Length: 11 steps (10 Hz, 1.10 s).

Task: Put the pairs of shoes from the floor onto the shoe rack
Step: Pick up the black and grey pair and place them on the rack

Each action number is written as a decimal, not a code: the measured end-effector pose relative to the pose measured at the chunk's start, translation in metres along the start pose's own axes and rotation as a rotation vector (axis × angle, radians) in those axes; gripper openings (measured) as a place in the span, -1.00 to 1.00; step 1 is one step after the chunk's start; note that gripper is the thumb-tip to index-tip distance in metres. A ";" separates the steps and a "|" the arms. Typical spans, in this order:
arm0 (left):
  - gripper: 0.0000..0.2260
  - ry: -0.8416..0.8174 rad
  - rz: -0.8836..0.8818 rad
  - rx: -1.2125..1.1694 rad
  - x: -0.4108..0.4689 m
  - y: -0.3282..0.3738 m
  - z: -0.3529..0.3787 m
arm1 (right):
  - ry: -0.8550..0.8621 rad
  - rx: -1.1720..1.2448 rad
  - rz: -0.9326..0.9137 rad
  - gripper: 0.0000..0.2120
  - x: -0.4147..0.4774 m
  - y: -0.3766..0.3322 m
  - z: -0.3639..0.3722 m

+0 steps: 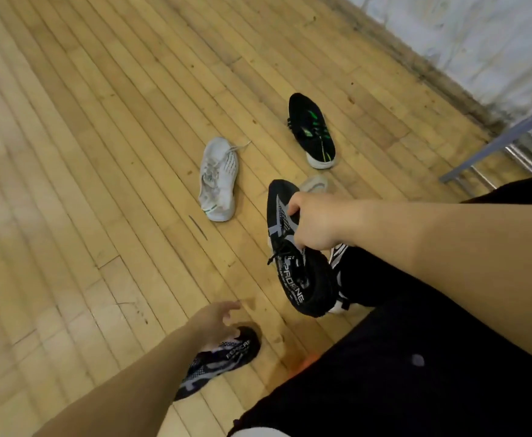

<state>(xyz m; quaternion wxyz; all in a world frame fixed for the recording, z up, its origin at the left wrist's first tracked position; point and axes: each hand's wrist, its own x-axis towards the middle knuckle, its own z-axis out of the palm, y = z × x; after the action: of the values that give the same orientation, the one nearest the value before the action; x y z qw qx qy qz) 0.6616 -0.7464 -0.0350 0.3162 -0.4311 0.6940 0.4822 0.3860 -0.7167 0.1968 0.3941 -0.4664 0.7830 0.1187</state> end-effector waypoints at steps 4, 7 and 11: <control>-0.34 0.033 0.011 0.215 0.006 -0.032 0.030 | -0.054 0.083 -0.002 -0.43 0.010 0.022 0.015; -0.54 0.185 0.018 -0.043 0.002 -0.005 0.006 | 0.065 0.313 0.017 -0.36 0.018 0.037 -0.003; -0.52 0.622 0.712 -0.654 -0.092 0.274 -0.175 | 0.603 0.753 0.049 -0.50 -0.086 0.112 -0.141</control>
<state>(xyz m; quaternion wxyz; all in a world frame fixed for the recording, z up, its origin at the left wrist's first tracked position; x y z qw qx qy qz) 0.4498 -0.8393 0.2108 -0.2345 -0.3678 0.6716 0.5989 0.2447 -0.6799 0.3323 0.2878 -0.2866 0.8617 -0.3042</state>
